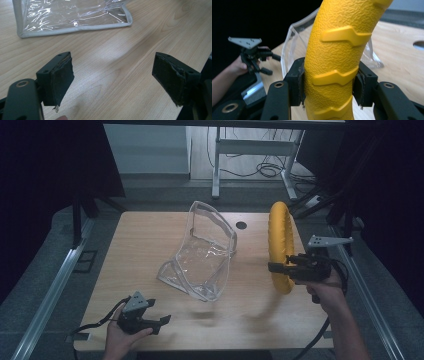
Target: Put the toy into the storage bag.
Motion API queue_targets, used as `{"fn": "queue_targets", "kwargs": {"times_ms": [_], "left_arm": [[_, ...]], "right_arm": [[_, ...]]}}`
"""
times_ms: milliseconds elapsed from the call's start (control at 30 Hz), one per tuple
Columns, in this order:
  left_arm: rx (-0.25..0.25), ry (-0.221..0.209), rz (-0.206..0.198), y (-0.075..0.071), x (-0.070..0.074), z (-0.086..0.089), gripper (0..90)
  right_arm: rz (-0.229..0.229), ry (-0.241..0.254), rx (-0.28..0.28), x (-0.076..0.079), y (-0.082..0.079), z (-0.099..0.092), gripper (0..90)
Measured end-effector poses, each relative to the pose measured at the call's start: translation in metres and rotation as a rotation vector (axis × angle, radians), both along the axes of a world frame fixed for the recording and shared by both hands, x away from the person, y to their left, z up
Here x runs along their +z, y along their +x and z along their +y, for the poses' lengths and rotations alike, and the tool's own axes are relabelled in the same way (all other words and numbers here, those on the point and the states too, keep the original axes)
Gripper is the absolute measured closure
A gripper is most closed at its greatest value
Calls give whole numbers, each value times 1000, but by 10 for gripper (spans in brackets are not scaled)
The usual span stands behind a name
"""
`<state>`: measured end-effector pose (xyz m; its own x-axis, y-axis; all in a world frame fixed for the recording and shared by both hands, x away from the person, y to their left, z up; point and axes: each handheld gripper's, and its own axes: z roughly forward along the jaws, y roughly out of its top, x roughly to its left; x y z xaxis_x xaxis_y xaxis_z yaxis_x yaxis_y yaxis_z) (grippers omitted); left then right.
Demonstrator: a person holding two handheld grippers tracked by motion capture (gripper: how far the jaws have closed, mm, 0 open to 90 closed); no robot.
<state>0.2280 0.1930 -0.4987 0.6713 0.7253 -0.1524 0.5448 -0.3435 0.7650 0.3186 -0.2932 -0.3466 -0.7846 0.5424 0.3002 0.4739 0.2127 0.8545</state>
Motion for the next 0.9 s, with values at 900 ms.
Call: {"fn": "queue_targets", "kwargs": {"times_ms": [900], "left_arm": [[-9,14,3,1,-2,-1,171]], "right_arm": [[-109,129,-33,16,3,34,503]]}}
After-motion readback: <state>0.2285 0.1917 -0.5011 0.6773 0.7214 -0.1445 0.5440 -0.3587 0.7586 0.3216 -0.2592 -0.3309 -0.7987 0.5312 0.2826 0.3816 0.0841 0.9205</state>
